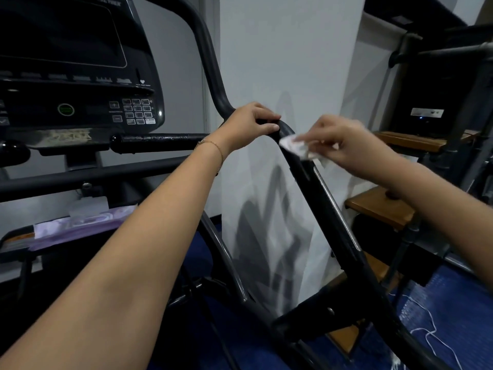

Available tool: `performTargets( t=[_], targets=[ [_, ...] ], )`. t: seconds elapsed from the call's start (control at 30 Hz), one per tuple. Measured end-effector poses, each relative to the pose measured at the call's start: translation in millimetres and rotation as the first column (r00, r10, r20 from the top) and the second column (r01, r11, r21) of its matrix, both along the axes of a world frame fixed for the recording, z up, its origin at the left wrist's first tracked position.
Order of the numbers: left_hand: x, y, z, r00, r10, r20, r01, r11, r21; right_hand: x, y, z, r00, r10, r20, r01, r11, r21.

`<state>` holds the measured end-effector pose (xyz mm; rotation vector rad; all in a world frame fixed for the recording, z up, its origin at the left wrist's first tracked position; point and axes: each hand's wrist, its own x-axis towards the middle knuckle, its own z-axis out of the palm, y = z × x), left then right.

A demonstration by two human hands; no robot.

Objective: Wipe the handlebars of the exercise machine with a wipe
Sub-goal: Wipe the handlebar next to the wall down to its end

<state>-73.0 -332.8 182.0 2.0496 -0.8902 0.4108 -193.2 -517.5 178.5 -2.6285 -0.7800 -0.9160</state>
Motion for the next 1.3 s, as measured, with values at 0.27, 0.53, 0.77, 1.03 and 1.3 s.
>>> performTargets(
  t=[0.27, 0.53, 0.77, 1.03, 1.3],
  targets=[
    [-67, 2, -63, 0.674, -0.581, -0.457, -0.060, 0.573, -0.817, 25, 30, -18, 1.000, -0.019, 0.004, 0.016, 0.933, 0.360],
    [-48, -10, -76, 0.708, -0.536, -0.459, -0.259, 0.408, -0.875, 36, 18, -15, 0.991, -0.119, 0.062, 0.095, 0.946, 0.310],
    [-72, -55, -94, 0.677, -0.475, -0.563, -0.287, 0.534, -0.795, 37, 19, -8, 0.954, -0.225, -0.198, 0.275, 0.922, 0.274],
    [-92, -68, -98, 0.813, -0.287, -0.506, -0.323, 0.501, -0.803, 43, 16, -7, 0.956, -0.188, -0.225, 0.241, 0.941, 0.237],
    [-131, -91, -107, 0.907, 0.076, -0.414, -0.380, 0.572, -0.727, 48, 11, -7, 0.964, -0.149, -0.219, 0.189, 0.966, 0.178]
  ],
)
